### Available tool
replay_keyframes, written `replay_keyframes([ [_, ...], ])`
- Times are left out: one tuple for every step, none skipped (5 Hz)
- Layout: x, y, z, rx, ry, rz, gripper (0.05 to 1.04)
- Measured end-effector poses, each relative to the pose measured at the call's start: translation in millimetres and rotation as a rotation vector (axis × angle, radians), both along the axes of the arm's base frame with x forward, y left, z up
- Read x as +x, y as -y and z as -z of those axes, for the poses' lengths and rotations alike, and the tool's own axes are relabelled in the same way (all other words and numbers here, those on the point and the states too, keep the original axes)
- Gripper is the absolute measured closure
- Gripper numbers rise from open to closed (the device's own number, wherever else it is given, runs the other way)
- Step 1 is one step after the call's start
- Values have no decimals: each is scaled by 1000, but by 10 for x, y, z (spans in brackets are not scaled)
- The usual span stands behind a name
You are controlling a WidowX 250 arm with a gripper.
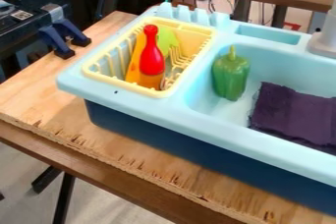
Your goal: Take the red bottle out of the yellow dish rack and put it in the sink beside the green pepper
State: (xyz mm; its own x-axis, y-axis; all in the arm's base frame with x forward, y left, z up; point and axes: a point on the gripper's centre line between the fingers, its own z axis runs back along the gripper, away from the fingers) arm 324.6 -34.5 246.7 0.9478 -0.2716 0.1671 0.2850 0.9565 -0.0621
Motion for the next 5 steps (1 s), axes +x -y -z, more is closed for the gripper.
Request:
replay_keyframes([
  [21, -228, -24, -85, 36, -55, 81],
  [52, -316, 20, -104, 33, -50, 81],
  [77, -354, 100, -81, 9, -42, 81],
  [51, -295, 148, -20, -53, -27, 81],
  [-3, -242, 175, 9, -95, -24, 81],
])
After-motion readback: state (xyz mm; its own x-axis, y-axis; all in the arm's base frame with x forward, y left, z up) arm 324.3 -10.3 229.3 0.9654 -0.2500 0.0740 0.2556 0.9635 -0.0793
